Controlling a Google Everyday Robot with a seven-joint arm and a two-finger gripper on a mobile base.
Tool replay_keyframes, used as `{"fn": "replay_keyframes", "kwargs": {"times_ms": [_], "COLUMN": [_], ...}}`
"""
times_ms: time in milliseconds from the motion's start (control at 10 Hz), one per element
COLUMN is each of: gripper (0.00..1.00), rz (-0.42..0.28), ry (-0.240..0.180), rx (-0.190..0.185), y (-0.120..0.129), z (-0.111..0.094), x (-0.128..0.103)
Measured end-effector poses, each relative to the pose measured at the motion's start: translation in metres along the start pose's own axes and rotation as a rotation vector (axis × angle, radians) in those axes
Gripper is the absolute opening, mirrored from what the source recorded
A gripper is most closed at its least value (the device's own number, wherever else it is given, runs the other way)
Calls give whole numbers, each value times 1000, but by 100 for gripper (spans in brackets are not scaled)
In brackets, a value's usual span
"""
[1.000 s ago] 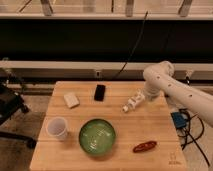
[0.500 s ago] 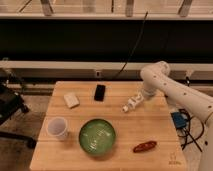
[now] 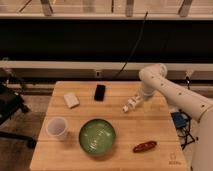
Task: Place the bottle in the ceramic bowl
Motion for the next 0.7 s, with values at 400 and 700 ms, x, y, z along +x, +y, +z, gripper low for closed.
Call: {"fn": "replay_keyframes", "kwargs": {"times_ms": [400, 700], "gripper": [80, 80], "rz": [-4, -9], "ry": [-10, -20], "rx": [-14, -24], "y": [-1, 2], "z": [9, 15], "x": [-3, -4]}}
